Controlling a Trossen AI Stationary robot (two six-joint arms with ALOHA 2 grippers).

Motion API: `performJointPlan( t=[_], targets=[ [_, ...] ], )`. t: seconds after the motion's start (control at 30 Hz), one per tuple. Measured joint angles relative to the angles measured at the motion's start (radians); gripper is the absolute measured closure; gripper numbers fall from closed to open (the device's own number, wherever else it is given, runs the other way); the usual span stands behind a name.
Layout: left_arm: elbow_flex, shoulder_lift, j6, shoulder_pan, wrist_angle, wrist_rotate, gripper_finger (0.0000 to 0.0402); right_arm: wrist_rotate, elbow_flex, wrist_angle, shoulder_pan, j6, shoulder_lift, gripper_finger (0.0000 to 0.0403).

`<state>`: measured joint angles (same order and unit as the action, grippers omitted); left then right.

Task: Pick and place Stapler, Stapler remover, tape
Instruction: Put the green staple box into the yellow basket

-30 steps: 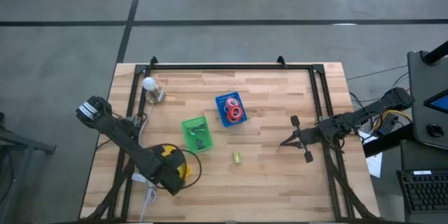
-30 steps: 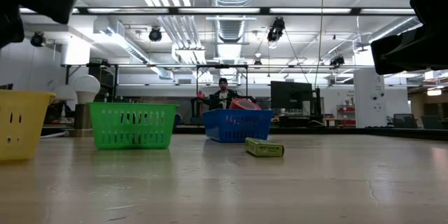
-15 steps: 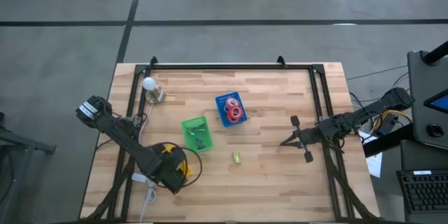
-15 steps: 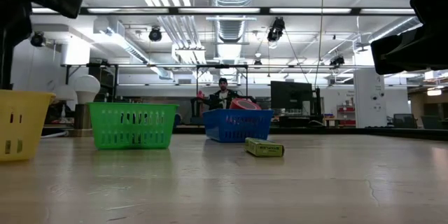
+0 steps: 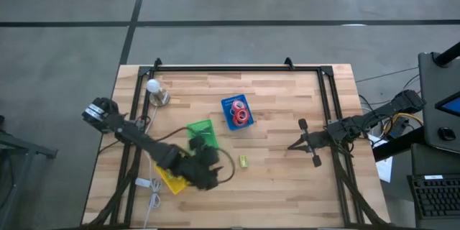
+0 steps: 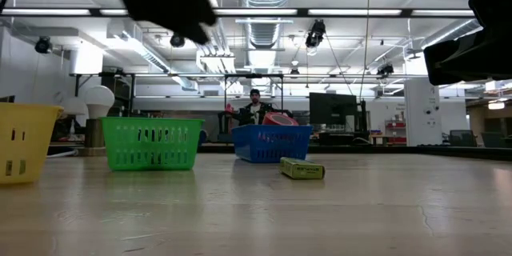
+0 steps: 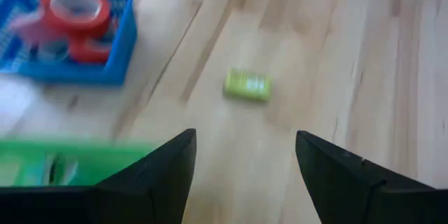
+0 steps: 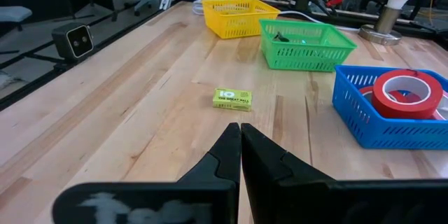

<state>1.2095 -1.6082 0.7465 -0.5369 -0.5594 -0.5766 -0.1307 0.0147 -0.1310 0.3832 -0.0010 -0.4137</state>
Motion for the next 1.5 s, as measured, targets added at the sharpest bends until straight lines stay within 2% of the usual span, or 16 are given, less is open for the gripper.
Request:
performJointPlan(
  t=[0.17,0.37,0.57,0.8,1.03,1.5],
  targets=[
    [0.000,-0.032,-0.184,0.105,0.166,0.084,0.0131,0.000,0.000,0.000,0.000,0.000,0.000,0.0394],
    [-0.001,-0.090,-0.283,0.186,0.222,0.114,0.0085,0.000,0.000,0.000,0.000,0.000,0.000,0.0394],
    [0.020,-0.193,-0.392,0.208,0.341,0.196,0.0081,0.000,0.000,0.000,0.000,0.000,0.000,0.0394],
    [0.099,-0.309,-0.425,0.228,0.354,0.269,0.0078,0.000,0.000,0.000,0.000,0.000,0.000,0.0394],
    [0.145,-0.391,-0.436,0.236,0.339,0.273,0.0078,0.000,0.000,0.000,0.000,0.000,0.000,0.0394],
    [0.126,-0.416,-0.427,0.248,0.324,0.273,0.0080,0.000,0.000,0.000,0.000,0.000,0.000,0.0394]
  ],
)
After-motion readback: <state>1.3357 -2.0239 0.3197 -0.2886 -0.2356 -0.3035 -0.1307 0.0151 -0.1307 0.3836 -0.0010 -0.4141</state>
